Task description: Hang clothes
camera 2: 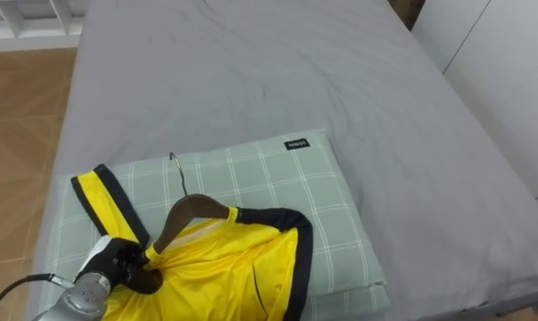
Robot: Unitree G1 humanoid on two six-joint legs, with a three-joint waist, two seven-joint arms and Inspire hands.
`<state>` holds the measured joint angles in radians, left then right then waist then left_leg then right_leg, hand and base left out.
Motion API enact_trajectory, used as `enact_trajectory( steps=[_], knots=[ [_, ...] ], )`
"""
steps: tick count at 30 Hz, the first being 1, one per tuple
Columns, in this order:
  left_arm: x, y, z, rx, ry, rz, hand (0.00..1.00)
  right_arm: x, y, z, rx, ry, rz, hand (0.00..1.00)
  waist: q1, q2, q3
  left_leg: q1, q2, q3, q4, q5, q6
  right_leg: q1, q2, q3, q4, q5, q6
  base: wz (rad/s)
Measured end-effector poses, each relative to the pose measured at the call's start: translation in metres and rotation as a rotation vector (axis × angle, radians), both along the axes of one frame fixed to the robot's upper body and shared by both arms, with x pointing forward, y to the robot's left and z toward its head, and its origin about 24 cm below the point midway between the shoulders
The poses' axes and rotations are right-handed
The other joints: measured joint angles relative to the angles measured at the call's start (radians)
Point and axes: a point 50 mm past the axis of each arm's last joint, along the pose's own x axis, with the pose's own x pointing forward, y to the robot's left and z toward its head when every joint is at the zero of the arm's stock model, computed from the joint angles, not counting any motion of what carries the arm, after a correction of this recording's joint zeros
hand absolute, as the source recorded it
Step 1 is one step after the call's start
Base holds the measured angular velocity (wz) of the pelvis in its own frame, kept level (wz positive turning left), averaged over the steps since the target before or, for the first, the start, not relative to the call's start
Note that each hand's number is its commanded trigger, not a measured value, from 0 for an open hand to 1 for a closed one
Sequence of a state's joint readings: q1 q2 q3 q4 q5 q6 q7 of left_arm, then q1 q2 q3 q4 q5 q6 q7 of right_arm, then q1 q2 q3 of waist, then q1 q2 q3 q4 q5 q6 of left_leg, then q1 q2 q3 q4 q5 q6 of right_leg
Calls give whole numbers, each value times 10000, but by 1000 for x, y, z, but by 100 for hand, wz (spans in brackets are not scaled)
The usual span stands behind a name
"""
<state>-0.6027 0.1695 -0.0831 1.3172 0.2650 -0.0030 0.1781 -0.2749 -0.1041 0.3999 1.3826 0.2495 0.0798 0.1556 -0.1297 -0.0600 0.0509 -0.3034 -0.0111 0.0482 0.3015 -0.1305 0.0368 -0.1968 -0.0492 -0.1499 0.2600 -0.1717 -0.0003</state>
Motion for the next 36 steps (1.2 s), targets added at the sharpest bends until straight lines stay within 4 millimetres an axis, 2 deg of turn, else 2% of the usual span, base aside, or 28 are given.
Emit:
enact_trajectory(
  steps=[14, 19, 21, 22, 25, 29, 30, 31, 32, 34, 36],
  knots=[
    [-3, 0, -3, -313, 162, 115, 100, 0, 0, 0, 43, -29, -56, 0, 3, 29, -6, 31, -3, 10, -21, 0, 0, 7, 0, 60, -2, 1, -1, 0],
    [-2, -1, -2, -463, 51, 178, 100, 1, 0, 0, -17, -94, 66, 0, -14, 232, -109, 41, -3, 9, -9, -1, 1, 32, -7, -35, -17, 1, -1, 0],
    [0, -2, -1, -472, -38, 143, 100, 0, -1, 0, 3, -160, -27, 0, -26, 326, -99, 162, -9, 4, -46, -1, 1, 160, -12, -60, -50, 1, 0, 0],
    [0, -2, 0, -477, -65, 128, 100, 0, -3, 0, -16, -165, -65, 0, -25, 399, -138, 277, -17, 2, -124, -1, 1, 249, -14, -58, -83, 2, 0, 0],
    [1, -3, 1, -493, -152, 78, 100, -1, -7, 1, -37, -221, -265, 0, -33, 548, -185, 588, -29, 2, -294, 0, -1, 540, -16, -74, -197, 2, 1, 0],
    [3, -5, 4, -528, -448, -37, 100, -4, -14, 0, -195, -249, -327, 0, -25, 649, -220, 799, -29, -48, -332, 11, -18, 782, -15, -148, -249, 1, 2, 4],
    [2, -5, 3, -550, -519, -51, 100, -7, -17, 0, -235, -208, -454, 0, -14, 656, -225, 905, -33, -60, -353, 13, -22, 908, -11, -152, -303, 0, 2, 4],
    [-1, -5, 2, -577, -542, -61, 100, -12, -21, -1, -314, -165, -665, 0, -20, 694, -271, 966, -42, -69, -355, 13, -23, 1010, -7, -153, -388, 0, 2, 0],
    [-3, -4, 0, -584, -524, -53, 100, -14, -24, -2, -370, -139, -791, 0, -23, 708, -272, 1030, -51, -70, -377, 13, -23, 1073, -11, -153, -407, 0, 2, 0],
    [-12, -2, -6, -572, -359, 11, 100, -28, -34, -4, -682, 88, -1123, 0, -21, 739, -324, 1287, -77, -66, -529, 15, -25, 1322, -23, -162, -518, -6, 11, 0],
    [-17, 1, -9, -558, -348, 46, 100, -37, -40, -6, -919, 217, -1585, 0, 1, 728, -334, 1429, -88, -48, -602, 25, -38, 1457, -23, -129, -572, -13, 21, 0]
  ],
)
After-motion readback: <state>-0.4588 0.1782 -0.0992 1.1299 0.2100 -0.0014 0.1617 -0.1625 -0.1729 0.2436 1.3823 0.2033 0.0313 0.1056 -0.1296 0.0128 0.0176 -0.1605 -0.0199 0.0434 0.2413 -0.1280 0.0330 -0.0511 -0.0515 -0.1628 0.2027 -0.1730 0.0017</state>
